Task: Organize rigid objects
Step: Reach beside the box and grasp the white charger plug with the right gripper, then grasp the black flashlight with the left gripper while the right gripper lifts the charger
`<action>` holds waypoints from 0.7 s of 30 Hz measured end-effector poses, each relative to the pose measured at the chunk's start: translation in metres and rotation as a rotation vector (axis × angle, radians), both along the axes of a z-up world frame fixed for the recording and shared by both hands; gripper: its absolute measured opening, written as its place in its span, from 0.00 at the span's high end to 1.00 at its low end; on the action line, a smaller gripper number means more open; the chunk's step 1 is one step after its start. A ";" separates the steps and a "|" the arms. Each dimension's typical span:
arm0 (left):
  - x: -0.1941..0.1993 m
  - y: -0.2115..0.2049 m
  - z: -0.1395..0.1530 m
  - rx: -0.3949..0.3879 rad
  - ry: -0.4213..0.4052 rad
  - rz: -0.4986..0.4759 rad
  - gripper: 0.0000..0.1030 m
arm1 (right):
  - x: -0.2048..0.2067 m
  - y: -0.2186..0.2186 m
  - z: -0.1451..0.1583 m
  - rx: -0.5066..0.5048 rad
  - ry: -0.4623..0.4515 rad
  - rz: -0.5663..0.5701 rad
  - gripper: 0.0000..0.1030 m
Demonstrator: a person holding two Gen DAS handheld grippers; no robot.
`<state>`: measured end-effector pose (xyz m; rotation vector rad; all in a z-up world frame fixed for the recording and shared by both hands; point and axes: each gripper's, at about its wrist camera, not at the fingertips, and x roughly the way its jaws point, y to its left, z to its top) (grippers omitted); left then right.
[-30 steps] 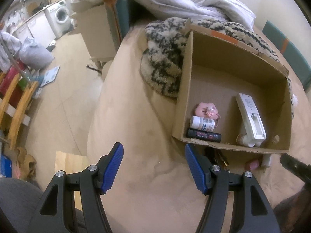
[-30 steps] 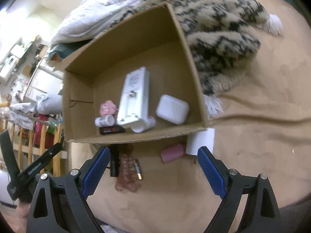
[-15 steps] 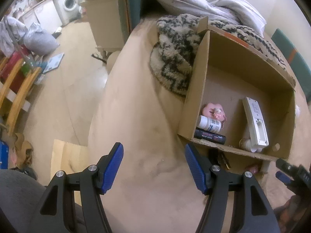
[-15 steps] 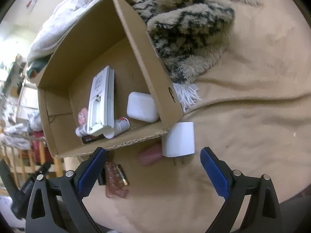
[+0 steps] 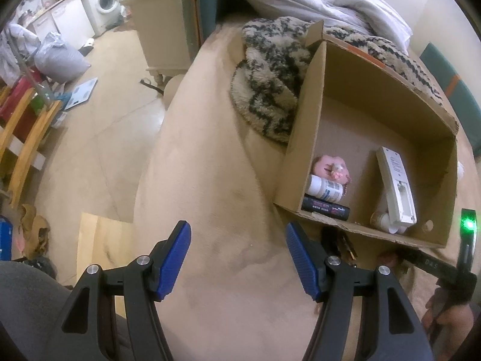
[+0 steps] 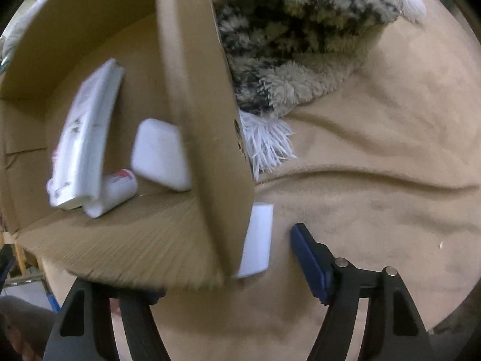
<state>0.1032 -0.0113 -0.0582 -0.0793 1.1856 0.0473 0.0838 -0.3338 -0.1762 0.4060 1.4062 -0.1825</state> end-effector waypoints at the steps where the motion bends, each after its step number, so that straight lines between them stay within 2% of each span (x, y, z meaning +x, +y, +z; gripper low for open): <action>1: 0.000 0.001 -0.001 0.004 0.001 0.003 0.39 | 0.001 0.000 0.002 -0.013 -0.010 0.006 0.32; 2: 0.000 0.002 -0.001 0.006 0.003 0.005 0.39 | 0.001 0.001 0.004 -0.029 -0.014 0.019 0.55; 6: 0.000 0.004 -0.003 0.014 0.012 0.010 0.39 | -0.008 -0.002 0.013 -0.003 -0.028 0.018 0.56; 10: -0.001 0.005 -0.003 0.018 0.010 0.011 0.39 | -0.028 -0.002 0.034 0.113 -0.079 0.002 0.56; 15: -0.001 0.001 -0.005 0.029 0.012 -0.005 0.39 | -0.050 0.020 0.071 0.186 -0.176 0.088 0.56; 21: -0.001 -0.011 -0.010 0.065 0.016 -0.045 0.39 | -0.060 0.020 0.112 0.217 -0.329 0.155 0.56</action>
